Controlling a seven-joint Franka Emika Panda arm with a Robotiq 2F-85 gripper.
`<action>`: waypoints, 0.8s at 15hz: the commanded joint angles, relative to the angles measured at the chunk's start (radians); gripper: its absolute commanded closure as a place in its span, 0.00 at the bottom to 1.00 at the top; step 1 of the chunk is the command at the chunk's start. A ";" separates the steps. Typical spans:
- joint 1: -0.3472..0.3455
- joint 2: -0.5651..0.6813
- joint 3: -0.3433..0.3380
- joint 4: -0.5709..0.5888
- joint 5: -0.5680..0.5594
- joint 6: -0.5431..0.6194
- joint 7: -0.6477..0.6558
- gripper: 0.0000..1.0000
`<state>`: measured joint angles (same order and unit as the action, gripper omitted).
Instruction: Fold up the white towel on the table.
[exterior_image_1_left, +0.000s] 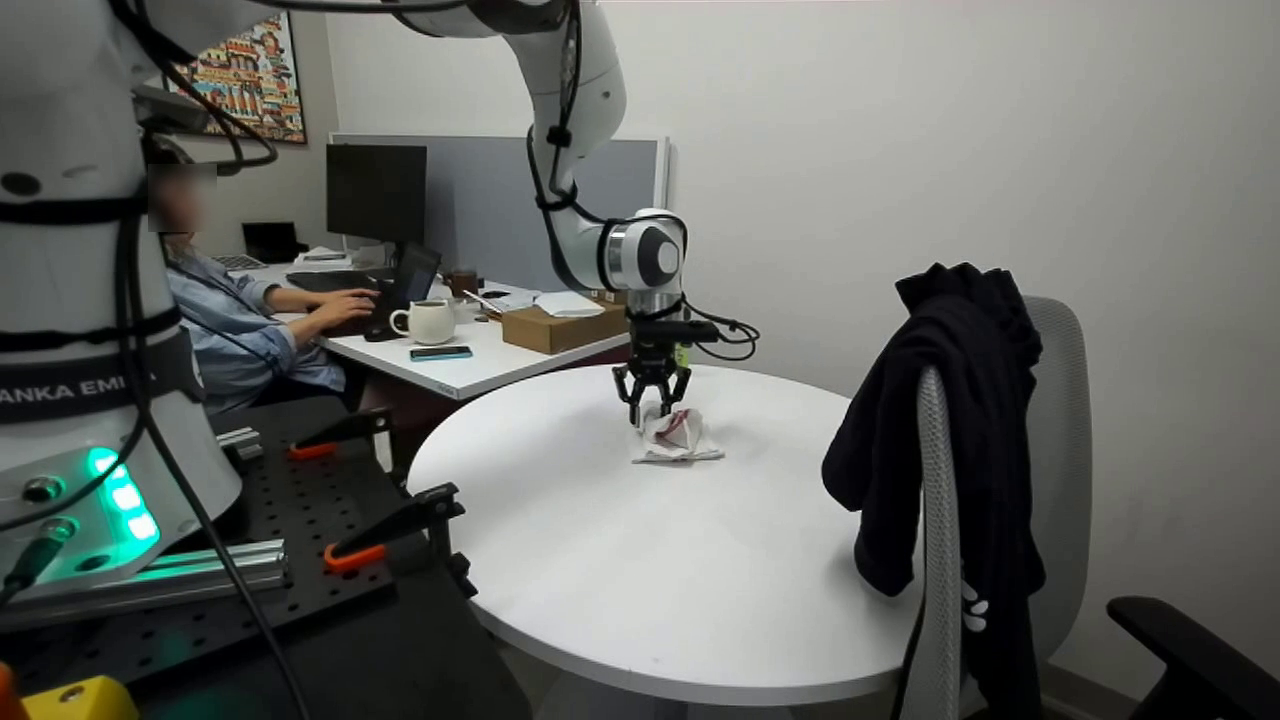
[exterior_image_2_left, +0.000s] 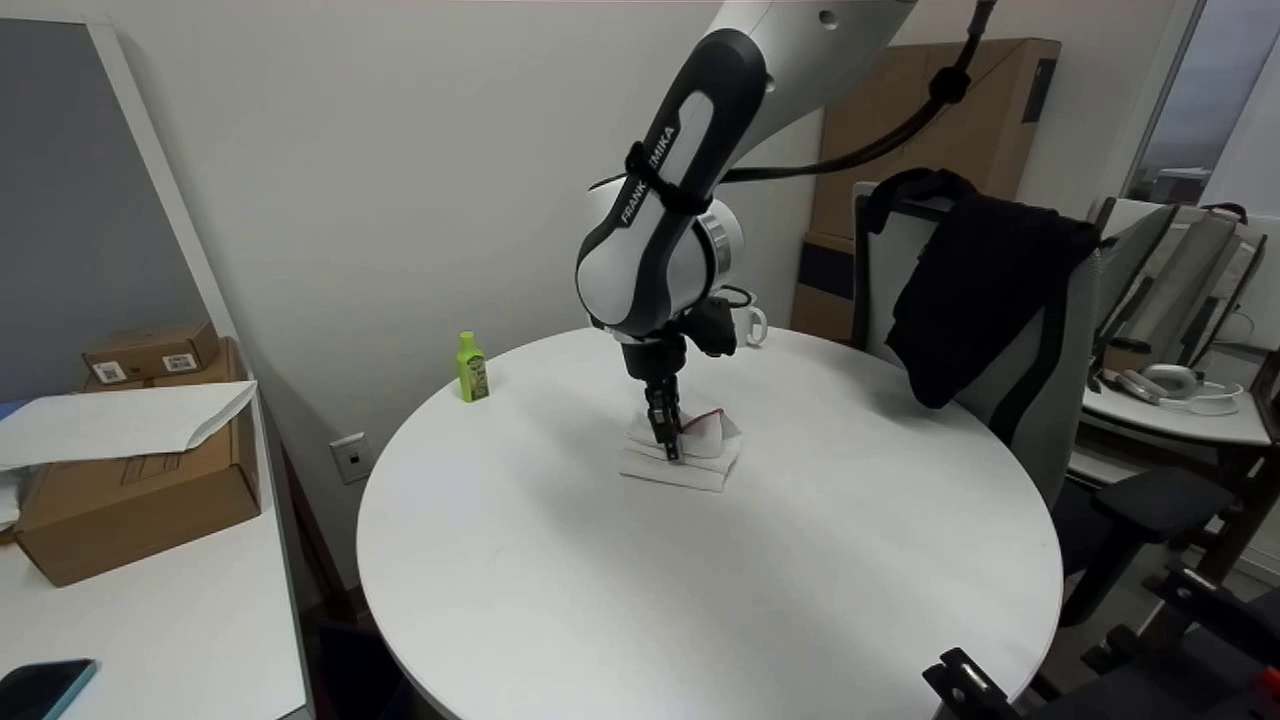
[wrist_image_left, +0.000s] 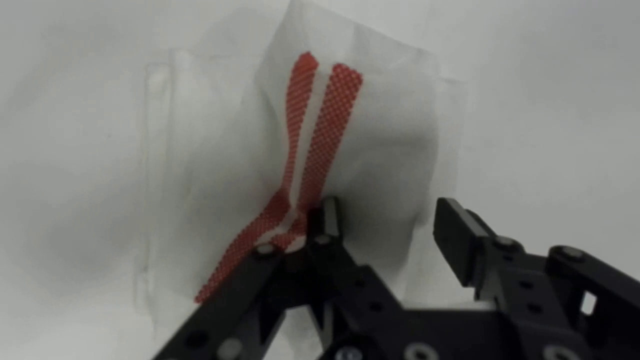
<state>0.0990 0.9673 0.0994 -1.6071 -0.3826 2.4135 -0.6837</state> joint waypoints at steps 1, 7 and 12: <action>-0.036 -0.092 0.024 -0.129 0.033 0.025 0.018 0.16; -0.078 -0.254 0.029 -0.289 0.065 0.088 0.061 0.00; -0.133 -0.423 0.056 -0.424 0.199 0.093 0.151 0.00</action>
<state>0.0019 0.6695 0.1299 -1.9040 -0.2507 2.4766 -0.5852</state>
